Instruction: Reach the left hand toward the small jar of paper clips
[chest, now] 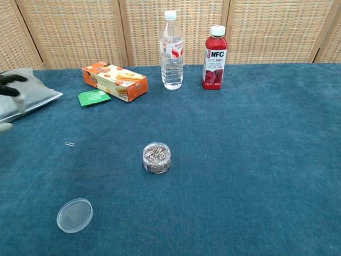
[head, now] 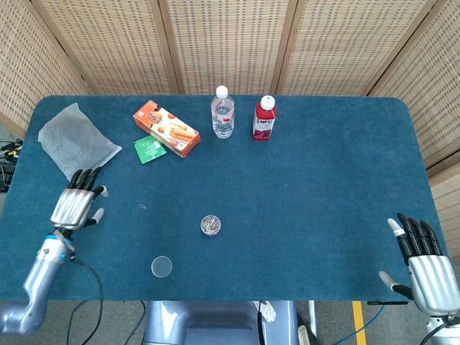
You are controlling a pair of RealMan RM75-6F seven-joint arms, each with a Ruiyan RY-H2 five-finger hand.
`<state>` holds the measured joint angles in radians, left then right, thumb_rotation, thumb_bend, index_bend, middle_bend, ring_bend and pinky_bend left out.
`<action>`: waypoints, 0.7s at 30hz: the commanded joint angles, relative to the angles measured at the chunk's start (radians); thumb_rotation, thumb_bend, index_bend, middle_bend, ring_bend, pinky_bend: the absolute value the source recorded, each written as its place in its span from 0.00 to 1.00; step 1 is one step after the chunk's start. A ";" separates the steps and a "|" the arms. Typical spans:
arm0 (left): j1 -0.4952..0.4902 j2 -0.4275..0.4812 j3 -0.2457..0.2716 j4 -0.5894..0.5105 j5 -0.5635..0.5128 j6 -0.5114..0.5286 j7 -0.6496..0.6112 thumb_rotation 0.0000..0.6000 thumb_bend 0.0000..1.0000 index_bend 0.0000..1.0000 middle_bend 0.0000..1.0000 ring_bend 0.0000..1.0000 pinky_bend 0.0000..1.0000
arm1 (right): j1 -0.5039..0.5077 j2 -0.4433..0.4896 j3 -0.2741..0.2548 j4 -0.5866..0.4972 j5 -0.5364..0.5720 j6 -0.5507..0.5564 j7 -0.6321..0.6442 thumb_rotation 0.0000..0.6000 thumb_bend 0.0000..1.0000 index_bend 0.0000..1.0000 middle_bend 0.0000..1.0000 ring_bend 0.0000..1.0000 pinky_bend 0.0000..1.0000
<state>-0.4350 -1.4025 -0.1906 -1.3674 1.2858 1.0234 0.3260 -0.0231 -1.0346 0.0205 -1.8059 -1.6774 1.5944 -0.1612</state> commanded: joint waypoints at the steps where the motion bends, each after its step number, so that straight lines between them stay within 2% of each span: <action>1: -0.081 -0.087 -0.018 0.071 -0.093 -0.095 0.089 1.00 0.38 0.42 0.00 0.00 0.00 | 0.005 -0.002 0.003 0.004 0.009 -0.010 0.001 1.00 0.00 0.00 0.00 0.00 0.00; 9: -0.118 -0.137 -0.016 0.106 -0.157 -0.126 0.121 1.00 0.41 0.44 0.00 0.00 0.00 | 0.015 -0.001 0.006 0.005 0.035 -0.031 0.012 1.00 0.00 0.00 0.00 0.00 0.00; 21: -0.138 -0.176 0.015 0.140 -0.151 -0.139 0.062 1.00 0.41 0.44 0.00 0.00 0.00 | 0.018 0.002 -0.003 0.007 0.027 -0.035 0.024 1.00 0.00 0.00 0.00 0.00 0.00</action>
<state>-0.5690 -1.5725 -0.1795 -1.2336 1.1285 0.8881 0.4001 -0.0054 -1.0326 0.0181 -1.7992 -1.6507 1.5595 -0.1373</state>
